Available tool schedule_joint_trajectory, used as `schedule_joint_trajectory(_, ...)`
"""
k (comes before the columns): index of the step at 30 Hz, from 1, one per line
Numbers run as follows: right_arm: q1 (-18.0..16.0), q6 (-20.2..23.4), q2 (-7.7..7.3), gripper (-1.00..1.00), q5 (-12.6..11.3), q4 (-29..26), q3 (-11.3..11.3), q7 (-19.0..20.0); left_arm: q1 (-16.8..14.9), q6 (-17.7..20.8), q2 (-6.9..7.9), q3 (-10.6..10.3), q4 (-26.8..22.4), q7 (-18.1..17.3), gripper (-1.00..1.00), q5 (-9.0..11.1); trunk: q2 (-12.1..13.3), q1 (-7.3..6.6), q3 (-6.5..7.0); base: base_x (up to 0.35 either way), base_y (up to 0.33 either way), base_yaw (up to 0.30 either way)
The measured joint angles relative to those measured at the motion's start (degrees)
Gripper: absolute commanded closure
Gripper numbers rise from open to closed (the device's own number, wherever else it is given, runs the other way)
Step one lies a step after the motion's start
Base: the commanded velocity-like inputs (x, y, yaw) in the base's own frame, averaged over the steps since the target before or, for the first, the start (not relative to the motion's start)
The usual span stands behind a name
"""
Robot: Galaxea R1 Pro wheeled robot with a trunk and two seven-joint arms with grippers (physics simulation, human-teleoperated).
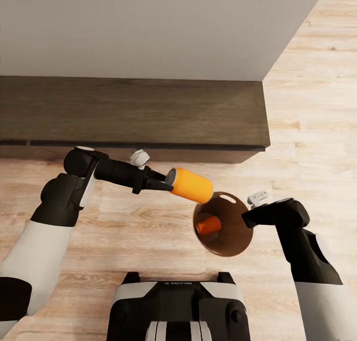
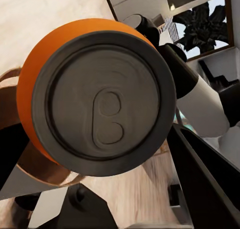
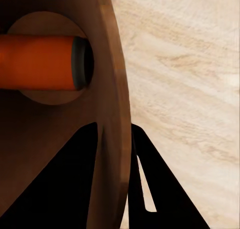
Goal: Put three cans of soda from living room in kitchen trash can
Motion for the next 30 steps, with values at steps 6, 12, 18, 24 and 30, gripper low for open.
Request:
schedule_joint_trajectory(6, -0.2, -0.4, 1.57, 1.00, 1.2, 0.0, 2.0, -0.1, 0.1, 0.0, -0.27, -2.4, 0.1, 0.6, 1.00, -0.3, 2.4, -1.32, 1.08, 0.000, 0.000, 0.000)
schedule_joint_trajectory(12, -0.3, 0.4, 2.34, 1.00, 1.6, 0.0, 2.7, 0.0, 0.1, 0.0, -0.36, -9.2, 0.0, 4.8, 1.00, -0.4, 4.8, -2.64, 2.15, 0.000, 0.000, 0.000)
schedule_joint_trajectory(18, -0.3, 0.8, 5.25, 1.00, 3.4, -0.1, 2.8, 0.1, 0.2, 0.0, -0.33, -10.1, 0.0, 6.8, 1.00, -0.4, 4.8, -2.64, 2.16, 0.000, 0.000, 0.000)
schedule_joint_trajectory(24, -0.3, -0.2, 6.33, 1.00, 5.8, -0.2, 4.2, -0.1, 0.3, 0.0, -0.34, -10.4, 0.0, 8.3, 1.00, -0.4, 4.8, -2.64, 2.16, 0.000, 0.000, 0.000)
schedule_joint_trajectory(30, -0.3, 0.0, 8.05, 1.00, 8.8, -0.2, 5.0, -0.1, 0.5, 0.0, -0.36, -13.7, 0.1, 8.4, 1.00, -4.6, 4.8, -2.64, 2.16, 0.000, 0.000, 0.000)
